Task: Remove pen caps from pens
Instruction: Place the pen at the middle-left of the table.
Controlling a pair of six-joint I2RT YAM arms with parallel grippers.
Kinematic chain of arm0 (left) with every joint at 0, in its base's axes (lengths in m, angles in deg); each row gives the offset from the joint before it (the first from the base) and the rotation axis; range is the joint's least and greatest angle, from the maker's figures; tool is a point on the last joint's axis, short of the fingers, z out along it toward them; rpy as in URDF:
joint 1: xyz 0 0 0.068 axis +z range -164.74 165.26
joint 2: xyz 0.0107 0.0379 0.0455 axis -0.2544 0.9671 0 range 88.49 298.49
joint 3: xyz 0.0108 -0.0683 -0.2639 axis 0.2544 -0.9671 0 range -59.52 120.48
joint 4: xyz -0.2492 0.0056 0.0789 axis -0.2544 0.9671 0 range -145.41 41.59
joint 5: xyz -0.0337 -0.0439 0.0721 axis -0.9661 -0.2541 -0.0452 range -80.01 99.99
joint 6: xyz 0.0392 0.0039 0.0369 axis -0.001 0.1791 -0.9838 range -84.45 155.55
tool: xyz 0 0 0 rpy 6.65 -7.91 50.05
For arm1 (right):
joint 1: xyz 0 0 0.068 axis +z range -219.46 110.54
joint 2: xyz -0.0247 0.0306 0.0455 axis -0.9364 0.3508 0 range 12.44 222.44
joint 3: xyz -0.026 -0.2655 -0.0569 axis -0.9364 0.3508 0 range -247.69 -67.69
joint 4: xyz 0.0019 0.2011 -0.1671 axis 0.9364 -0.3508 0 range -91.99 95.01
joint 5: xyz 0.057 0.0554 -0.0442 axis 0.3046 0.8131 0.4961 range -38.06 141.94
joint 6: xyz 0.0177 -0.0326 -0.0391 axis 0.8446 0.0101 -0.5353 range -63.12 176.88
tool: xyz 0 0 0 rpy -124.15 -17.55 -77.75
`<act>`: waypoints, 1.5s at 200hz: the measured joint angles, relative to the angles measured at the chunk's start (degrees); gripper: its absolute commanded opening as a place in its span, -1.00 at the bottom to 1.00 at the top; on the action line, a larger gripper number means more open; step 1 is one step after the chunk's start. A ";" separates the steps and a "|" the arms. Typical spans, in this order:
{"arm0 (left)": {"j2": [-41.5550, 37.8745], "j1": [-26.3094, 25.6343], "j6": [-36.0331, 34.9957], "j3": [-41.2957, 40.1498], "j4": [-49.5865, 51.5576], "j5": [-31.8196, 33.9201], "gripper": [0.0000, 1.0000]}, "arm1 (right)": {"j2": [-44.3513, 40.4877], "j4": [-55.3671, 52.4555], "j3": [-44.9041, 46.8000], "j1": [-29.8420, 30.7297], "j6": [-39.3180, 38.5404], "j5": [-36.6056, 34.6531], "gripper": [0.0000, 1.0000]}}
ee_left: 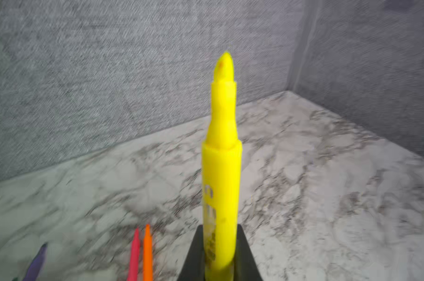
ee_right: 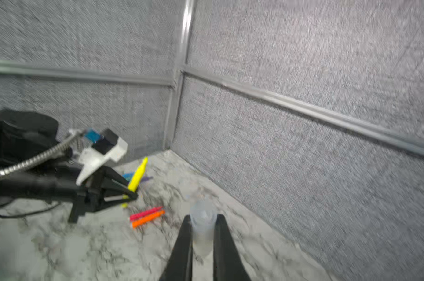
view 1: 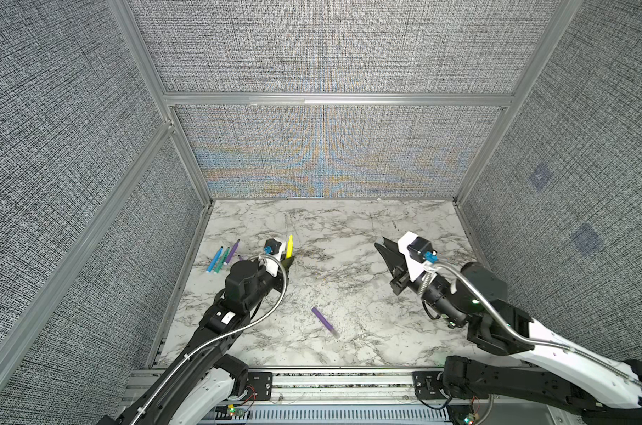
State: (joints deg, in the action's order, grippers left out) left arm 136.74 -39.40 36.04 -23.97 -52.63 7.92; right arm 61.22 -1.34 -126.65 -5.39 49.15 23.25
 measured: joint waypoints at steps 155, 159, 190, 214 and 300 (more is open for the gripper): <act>46.42 12.87 -0.11 29.97 22.88 18.71 -1.00 | 1.05 -9.05 13.88 -9.20 11.98 -0.35 -1.00; 46.86 12.92 -0.11 30.01 22.99 18.84 -1.00 | 1.05 -9.05 13.92 -9.25 12.00 -0.26 -1.00; 49.27 13.14 -0.35 29.97 24.00 19.08 -0.96 | 2.08 -9.07 13.97 -9.49 12.17 -0.15 -1.00; 50.95 13.42 -0.52 29.86 24.28 18.95 -0.91 | 2.29 -9.14 13.97 -9.57 12.24 -0.02 -1.00; 53.94 13.92 -0.96 31.08 27.06 16.74 -0.74 | 1.86 -9.16 13.99 -9.84 12.39 0.00 -1.00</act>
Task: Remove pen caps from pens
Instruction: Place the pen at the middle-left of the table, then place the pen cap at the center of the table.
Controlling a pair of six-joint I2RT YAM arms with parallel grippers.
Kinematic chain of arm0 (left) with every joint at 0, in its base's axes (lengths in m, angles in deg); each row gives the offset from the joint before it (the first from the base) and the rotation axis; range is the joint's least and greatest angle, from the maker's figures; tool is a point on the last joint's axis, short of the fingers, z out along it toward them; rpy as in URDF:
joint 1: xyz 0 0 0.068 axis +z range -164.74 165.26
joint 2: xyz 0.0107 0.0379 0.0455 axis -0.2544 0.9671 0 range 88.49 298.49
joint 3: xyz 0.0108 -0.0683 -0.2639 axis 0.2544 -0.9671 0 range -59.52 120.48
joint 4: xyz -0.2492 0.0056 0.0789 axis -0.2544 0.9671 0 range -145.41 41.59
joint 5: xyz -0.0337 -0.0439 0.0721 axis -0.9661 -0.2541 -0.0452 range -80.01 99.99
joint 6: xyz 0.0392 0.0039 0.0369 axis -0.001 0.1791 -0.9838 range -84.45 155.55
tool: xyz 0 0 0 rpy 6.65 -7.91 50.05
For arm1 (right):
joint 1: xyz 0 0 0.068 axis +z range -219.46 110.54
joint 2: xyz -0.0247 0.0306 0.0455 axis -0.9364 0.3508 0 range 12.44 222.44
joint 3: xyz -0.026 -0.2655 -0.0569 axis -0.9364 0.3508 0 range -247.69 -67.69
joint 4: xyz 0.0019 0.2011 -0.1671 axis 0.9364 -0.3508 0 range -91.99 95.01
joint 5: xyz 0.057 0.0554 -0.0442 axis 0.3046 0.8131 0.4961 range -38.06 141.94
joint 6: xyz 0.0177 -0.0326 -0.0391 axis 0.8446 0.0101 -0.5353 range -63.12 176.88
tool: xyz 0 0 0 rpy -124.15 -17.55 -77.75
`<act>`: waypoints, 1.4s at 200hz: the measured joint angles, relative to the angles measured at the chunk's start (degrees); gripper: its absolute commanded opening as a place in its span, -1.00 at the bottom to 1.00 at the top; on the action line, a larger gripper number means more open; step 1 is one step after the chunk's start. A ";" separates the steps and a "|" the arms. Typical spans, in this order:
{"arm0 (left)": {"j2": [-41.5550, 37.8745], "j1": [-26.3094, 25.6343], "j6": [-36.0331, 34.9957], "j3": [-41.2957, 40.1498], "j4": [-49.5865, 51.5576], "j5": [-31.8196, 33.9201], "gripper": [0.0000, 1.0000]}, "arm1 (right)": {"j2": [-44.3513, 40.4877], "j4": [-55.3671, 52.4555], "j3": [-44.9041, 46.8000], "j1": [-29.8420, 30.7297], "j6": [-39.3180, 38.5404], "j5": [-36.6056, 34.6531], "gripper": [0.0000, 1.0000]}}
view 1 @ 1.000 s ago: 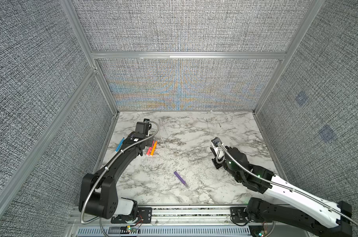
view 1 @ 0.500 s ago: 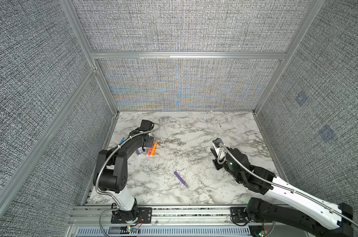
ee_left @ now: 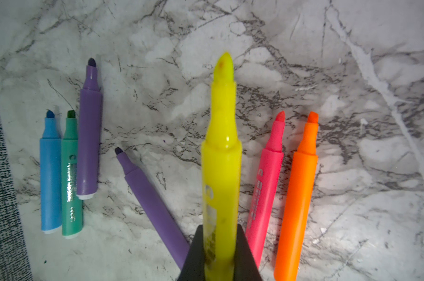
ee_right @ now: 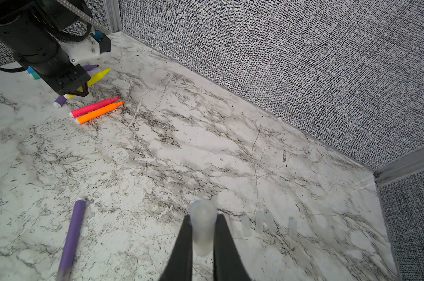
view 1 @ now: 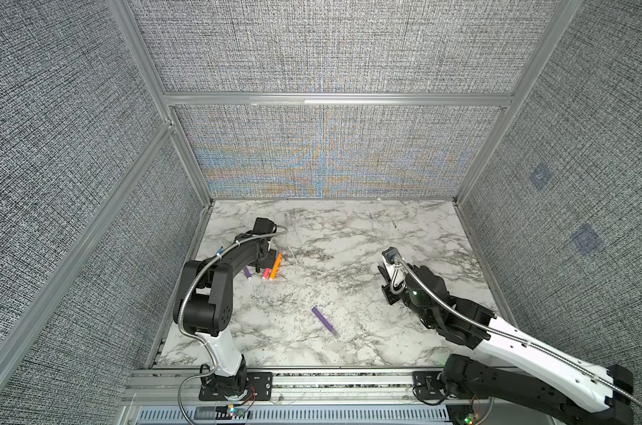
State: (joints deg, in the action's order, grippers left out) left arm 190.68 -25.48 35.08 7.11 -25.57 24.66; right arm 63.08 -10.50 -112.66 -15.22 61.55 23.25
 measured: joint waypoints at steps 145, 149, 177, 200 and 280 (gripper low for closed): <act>-3.87 0.44 -0.37 -3.63 -1.09 -2.95 -0.03 | 0.20 -0.13 0.07 -0.72 0.02 -0.72 -1.00; -4.66 0.44 -0.33 -3.93 -1.29 -2.97 0.02 | 0.42 -0.11 0.13 -0.90 0.02 -0.87 -1.00; -14.47 0.26 0.22 -7.41 -3.52 -6.43 0.25 | 4.79 -0.50 -0.24 -3.21 0.68 -1.68 -1.00; -26.38 -0.31 1.14 -11.67 -7.28 -11.85 0.33 | 14.16 -2.19 -3.10 -6.45 1.11 -1.57 -1.00; -52.85 -8.26 4.35 -26.12 -20.26 -20.13 0.42 | 39.21 -10.27 -15.10 -20.04 1.44 6.91 -1.00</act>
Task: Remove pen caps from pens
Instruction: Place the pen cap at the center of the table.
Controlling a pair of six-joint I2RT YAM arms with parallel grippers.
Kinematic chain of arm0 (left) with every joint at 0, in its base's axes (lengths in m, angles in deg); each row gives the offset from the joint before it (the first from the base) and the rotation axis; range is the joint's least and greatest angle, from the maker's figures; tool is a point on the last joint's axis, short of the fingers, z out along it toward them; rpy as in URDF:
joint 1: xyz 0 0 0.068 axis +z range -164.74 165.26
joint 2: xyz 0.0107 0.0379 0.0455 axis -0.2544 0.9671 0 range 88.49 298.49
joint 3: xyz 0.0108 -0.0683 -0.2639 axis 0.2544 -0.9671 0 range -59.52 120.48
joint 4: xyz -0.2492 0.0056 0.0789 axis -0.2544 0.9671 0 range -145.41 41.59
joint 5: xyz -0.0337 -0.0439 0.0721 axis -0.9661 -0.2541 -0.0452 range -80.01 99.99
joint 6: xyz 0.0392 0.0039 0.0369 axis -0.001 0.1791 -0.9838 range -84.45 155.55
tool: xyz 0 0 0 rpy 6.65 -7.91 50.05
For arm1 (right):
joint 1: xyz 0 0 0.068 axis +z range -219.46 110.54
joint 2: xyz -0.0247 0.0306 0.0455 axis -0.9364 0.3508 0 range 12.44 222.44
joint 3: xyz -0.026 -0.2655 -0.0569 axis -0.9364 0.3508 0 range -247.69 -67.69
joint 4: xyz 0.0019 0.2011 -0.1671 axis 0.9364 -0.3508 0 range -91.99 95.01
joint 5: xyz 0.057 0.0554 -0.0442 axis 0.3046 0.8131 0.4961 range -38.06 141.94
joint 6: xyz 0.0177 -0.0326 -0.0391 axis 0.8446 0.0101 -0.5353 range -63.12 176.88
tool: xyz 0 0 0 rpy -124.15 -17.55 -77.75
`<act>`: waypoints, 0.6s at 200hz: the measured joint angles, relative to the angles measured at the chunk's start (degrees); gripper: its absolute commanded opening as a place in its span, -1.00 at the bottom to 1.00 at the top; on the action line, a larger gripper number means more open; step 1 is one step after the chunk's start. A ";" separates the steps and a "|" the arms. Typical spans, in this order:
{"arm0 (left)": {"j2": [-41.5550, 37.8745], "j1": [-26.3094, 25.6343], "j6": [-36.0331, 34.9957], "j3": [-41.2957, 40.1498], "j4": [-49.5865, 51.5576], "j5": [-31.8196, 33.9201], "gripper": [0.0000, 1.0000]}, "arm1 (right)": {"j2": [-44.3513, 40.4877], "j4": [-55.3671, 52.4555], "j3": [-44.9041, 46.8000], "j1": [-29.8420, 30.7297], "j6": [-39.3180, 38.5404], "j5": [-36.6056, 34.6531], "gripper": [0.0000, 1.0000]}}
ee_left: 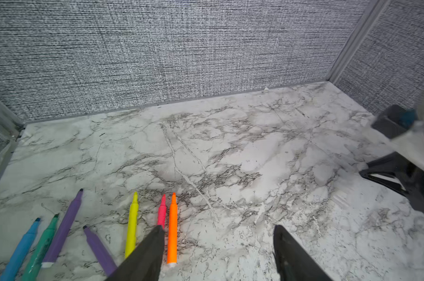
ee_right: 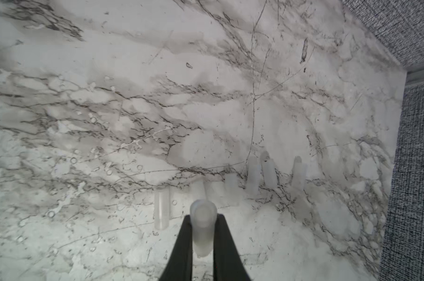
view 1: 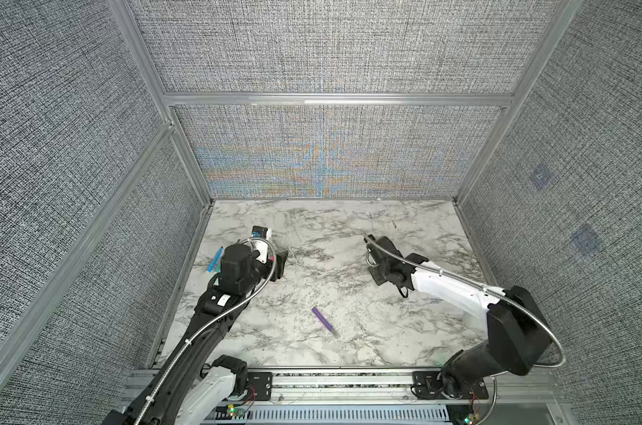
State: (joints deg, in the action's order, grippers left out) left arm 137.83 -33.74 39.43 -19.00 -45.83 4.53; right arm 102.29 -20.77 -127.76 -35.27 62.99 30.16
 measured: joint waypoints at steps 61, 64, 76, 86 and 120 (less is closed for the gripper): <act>-2.73 -1.60 0.20 -1.88 -1.97 -0.59 0.44 | 14.91 -5.44 -14.32 -8.79 -2.12 6.19 -1.00; -2.91 -1.60 0.20 -1.90 -2.01 -0.59 0.44 | 15.76 -5.55 -14.84 -8.94 -2.21 6.47 -1.00; -3.74 -1.66 0.20 -2.21 -2.25 -0.57 0.45 | 18.99 -6.43 -16.72 -9.40 -2.95 7.04 -1.00; -4.33 -1.66 0.20 -2.58 -2.38 -0.57 0.45 | 21.24 -7.04 -17.92 -9.73 -3.02 7.32 -1.00; -4.72 -1.70 0.17 -3.04 -2.38 -0.52 0.46 | 24.83 -8.15 -19.76 -10.10 -3.43 7.63 -0.94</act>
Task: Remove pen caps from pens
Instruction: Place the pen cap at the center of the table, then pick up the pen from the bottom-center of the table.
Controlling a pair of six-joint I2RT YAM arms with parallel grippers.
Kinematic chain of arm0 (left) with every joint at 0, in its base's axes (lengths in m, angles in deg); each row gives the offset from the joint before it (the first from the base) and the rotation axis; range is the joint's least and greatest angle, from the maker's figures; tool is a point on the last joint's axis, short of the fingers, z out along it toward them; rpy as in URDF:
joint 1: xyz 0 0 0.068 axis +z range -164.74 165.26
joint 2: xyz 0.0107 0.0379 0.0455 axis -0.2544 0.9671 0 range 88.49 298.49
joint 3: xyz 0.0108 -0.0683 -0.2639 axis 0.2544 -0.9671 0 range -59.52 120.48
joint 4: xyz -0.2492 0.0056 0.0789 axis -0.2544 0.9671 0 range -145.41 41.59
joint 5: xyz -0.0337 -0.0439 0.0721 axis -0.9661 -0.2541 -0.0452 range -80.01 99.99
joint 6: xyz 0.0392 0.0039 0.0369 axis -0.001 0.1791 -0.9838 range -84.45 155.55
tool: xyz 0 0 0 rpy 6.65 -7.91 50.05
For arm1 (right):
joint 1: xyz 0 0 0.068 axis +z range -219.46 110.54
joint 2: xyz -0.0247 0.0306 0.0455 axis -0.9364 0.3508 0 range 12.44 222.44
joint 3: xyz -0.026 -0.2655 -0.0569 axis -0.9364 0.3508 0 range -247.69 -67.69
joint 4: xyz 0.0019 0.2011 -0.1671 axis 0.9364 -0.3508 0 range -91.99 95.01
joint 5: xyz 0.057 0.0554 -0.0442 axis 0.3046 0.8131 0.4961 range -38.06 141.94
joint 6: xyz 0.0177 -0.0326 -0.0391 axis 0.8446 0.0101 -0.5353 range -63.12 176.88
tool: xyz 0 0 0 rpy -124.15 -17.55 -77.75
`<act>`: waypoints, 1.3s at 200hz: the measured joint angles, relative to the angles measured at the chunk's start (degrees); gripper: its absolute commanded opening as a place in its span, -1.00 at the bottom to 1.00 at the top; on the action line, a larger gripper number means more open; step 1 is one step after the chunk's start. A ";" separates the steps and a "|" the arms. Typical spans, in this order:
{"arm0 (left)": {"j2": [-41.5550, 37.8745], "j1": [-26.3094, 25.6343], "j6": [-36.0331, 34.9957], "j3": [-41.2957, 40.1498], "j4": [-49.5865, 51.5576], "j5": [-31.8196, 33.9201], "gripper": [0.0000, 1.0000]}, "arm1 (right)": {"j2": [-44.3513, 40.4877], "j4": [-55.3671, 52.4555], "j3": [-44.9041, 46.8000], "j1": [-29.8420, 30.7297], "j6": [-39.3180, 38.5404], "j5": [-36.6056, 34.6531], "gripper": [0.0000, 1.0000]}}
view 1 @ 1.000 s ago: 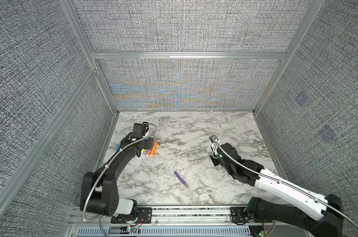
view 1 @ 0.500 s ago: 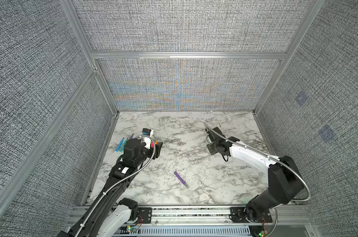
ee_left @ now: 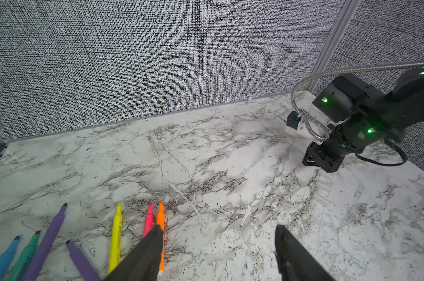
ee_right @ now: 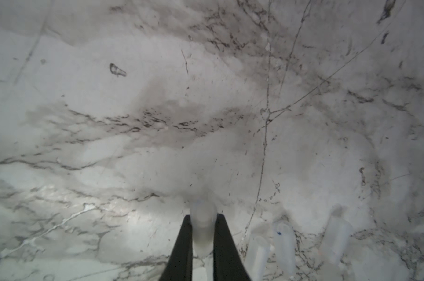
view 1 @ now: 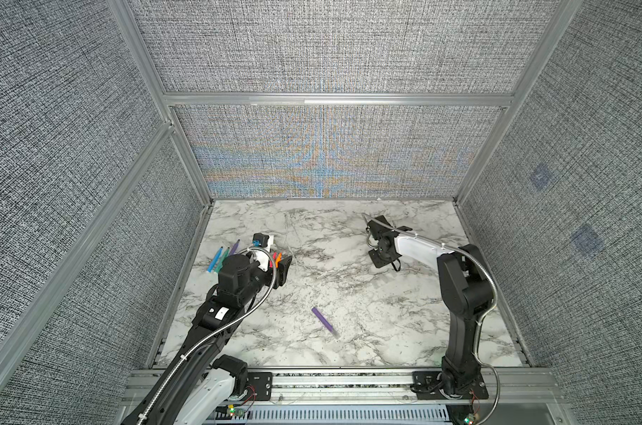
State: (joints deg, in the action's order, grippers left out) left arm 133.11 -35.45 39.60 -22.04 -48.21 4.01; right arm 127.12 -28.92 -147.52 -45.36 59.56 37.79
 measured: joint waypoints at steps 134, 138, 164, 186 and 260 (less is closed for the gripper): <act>0.52 0.00 -0.09 -0.02 0.02 0.22 0.49 | -0.76 -0.57 0.52 -0.04 -1.05 1.03 -0.23; 0.52 0.00 -0.15 -0.02 0.02 0.22 0.49 | -0.94 -0.59 0.59 -0.04 -1.05 1.11 -0.23; 0.52 0.00 -0.22 -0.02 0.02 0.22 0.49 | -3.61 -0.76 1.38 0.00 -1.05 2.03 -0.20; 0.17 0.00 -0.22 -0.02 0.02 0.37 0.49 | -9.55 -0.20 3.78 0.85 -1.01 4.09 -0.16; -2.23 0.00 -0.44 -0.61 -0.15 1.27 0.52 | -31.50 12.87 27.02 23.89 6.56 13.64 -0.14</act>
State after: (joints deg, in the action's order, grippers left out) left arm 130.88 -35.45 39.16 -22.65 -48.37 5.28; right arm 95.62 -16.05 -120.51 -21.47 66.11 51.43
